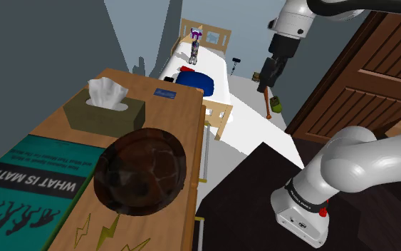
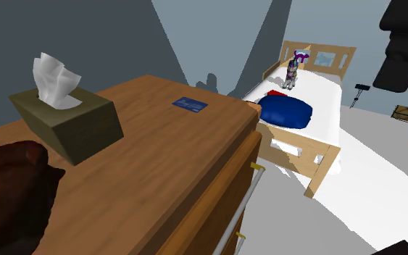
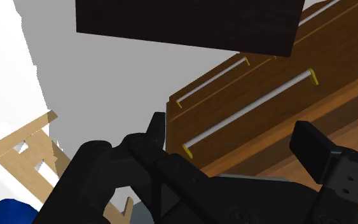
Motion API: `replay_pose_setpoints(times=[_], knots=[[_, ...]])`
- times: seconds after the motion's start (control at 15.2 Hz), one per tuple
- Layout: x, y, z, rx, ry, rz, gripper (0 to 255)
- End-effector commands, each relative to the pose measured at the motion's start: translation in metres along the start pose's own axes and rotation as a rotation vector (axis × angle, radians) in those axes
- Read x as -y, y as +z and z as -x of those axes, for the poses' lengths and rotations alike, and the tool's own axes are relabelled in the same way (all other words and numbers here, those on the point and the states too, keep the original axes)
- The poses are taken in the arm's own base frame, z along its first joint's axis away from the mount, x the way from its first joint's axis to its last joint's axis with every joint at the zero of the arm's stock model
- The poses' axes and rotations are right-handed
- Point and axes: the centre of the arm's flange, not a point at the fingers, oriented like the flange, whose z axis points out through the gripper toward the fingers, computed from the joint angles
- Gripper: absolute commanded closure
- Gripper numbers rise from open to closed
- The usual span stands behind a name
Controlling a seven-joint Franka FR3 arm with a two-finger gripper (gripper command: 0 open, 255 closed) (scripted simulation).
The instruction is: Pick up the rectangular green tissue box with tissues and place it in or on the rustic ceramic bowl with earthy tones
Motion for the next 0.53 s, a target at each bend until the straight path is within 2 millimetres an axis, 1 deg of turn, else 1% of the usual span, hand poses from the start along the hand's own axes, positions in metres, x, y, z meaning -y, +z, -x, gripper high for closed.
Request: replay_pose_setpoints(times=[0.0,0.46], knots=[[0.0,0.0,0.0,0.0,0.0,0.0,0],[0.048,0.022,-0.06,-0.048,-0.071,-0.079,0]])
